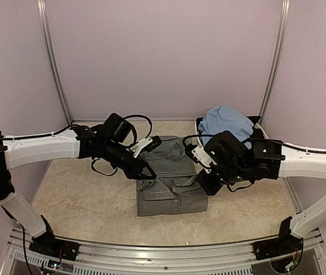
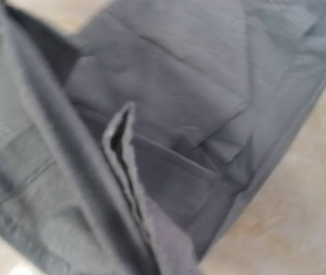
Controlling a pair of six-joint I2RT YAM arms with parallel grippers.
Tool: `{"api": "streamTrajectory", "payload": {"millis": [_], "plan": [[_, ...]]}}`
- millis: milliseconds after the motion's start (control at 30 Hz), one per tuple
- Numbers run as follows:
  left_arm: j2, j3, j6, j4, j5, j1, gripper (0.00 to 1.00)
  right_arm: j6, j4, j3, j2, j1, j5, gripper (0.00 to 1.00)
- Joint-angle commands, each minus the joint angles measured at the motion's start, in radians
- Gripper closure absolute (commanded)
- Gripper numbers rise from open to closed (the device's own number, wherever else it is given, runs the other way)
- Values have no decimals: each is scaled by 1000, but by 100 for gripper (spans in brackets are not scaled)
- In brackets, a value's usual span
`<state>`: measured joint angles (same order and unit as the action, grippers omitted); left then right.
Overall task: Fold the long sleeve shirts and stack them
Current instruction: Fold the rectangle-folded shirt at the center of the board.
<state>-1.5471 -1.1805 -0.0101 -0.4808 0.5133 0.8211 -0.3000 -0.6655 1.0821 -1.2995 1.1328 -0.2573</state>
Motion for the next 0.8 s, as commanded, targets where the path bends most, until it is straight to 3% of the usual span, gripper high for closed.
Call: {"api": "streamTrajectory", "payload": {"millis": [0, 267, 433, 767], "plan": [[-123, -37, 56, -126, -19, -95, 100, 144, 56, 15, -94, -158, 76, 100], [-303, -119, 42, -145, -17, -189, 100, 262, 183, 111, -336, -292, 180, 100], [-397, -143, 28, -143, -34, -207, 100, 283, 173, 191, -469, -330, 185, 100], [-463, -201, -14, -100, -76, -240, 90, 287, 159, 241, -556, -380, 166, 100]]}}
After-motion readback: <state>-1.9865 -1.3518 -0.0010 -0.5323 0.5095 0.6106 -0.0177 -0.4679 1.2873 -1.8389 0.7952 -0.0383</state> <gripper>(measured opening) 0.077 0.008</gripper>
